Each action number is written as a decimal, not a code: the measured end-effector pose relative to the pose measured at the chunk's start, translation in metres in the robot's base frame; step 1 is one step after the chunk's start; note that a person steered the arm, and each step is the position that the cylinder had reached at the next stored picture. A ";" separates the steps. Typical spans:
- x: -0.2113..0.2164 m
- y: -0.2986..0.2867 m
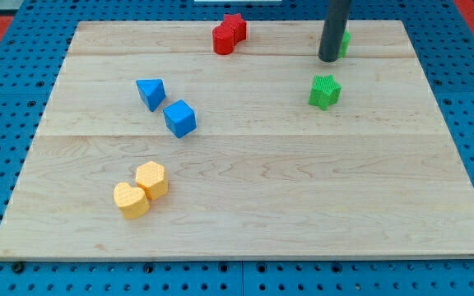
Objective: Slide the green star to the bottom of the green circle
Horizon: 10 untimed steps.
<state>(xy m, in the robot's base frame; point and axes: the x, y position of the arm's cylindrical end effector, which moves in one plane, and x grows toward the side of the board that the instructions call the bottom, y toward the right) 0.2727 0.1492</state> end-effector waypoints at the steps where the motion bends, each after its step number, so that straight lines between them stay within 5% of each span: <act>1: -0.030 0.003; 2: 0.002 0.012; 4: 0.218 0.003; 5: 0.212 -0.066; 7: 0.081 -0.015; 8: 0.051 0.028; 10: 0.063 0.030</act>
<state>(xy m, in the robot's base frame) 0.3353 0.1793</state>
